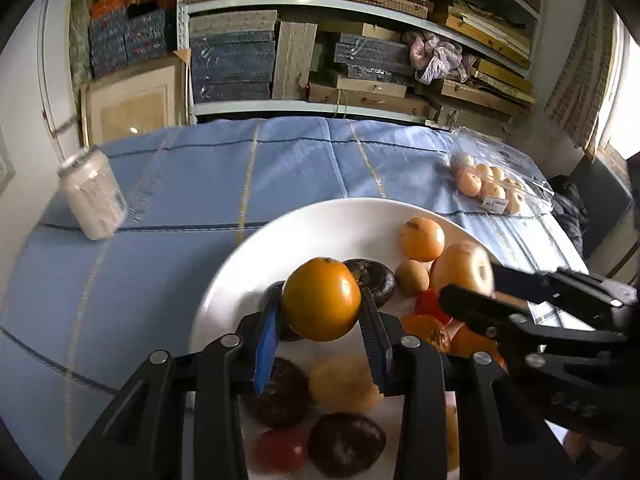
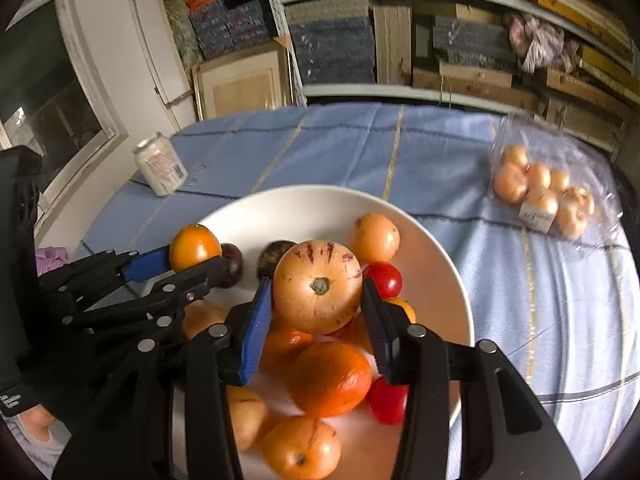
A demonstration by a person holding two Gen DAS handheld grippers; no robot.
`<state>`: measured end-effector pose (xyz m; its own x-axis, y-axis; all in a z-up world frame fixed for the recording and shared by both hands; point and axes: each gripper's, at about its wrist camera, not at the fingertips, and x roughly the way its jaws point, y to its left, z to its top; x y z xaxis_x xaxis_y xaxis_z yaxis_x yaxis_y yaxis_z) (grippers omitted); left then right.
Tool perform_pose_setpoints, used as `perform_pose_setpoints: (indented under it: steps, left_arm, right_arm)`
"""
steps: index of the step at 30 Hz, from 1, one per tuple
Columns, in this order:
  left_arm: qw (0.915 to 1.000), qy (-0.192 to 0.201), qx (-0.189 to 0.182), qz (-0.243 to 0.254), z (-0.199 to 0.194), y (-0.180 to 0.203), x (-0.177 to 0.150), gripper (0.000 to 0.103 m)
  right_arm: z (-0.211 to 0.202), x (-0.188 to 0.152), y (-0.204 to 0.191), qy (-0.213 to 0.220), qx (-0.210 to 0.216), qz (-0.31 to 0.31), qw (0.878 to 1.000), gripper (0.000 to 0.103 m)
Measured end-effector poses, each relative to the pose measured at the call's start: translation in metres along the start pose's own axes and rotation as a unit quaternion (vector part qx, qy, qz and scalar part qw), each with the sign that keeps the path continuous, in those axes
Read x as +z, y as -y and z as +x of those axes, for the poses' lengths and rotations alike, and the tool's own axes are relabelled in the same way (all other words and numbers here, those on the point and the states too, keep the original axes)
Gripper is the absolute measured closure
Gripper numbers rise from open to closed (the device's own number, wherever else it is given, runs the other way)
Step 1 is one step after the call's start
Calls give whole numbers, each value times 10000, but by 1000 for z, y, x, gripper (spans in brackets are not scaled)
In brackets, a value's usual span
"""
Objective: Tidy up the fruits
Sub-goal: 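Place the tangerine on the plate while the right tool places the apple there, then grasp a red plum with the left tool while the right tool grasps another red plum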
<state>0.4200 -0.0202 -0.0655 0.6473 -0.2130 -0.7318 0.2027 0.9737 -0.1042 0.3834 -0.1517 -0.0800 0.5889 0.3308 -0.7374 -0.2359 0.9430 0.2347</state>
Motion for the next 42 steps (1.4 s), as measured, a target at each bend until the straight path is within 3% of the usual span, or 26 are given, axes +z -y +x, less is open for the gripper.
perform_pose_setpoints:
  steps: [3, 4, 6, 8, 10, 16, 19, 22, 26, 32, 42]
  left_arm:
    - [9997, 231, -82, -93, -15, -2, -2, 33]
    - [9994, 327, -56, -111, -21, -2, -3, 29]
    - [9983, 534, -38, -220, -45, -6, -6, 28]
    - [9967, 668, -116, -451, -68, -13, -12, 25]
    - [9919, 900, -260, -852, -98, -23, -32, 14]
    - [9854, 1002, -483, -1290, -136, -14, -113, 12]
    - [9879, 955, -379, -1162, -137, 2, -149, 12]
    - [9944, 846, -152, -622, -132, 25, -160, 12]
    - [9963, 816, 252, 28, -124, 56, -168, 12]
    - [9955, 674, 347, 569, -109, 84, -170, 12]
    - [9956, 292, 259, 854, -72, 112, -155, 12]
  right_arm:
    - [-24, -1, 19, 381, 345, 558, 9971, 53]
    - [-40, -1, 24, 557, 485, 713, 9947, 51]
    - [-76, -6, 31, 919, 659, 900, 9895, 47]
    - [-116, -19, 37, 1365, 771, 1039, 9822, 31]
    - [-148, -41, 42, 1752, 849, 1196, 9735, 16]
    - [-185, -153, 64, 2358, 676, 1770, 9532, 13]
    - [-178, -186, 79, 2067, 361, 2265, 9511, 11]
    - [-180, -194, 97, 2085, 803, 2744, 9353, 11]
    - [-179, -193, 99, 2000, 854, 2794, 9352, 9]
    - [-180, -192, 95, 1982, 941, 2742, 9363, 7]
    - [-174, -194, 99, 1822, 998, 2897, 9343, 7]
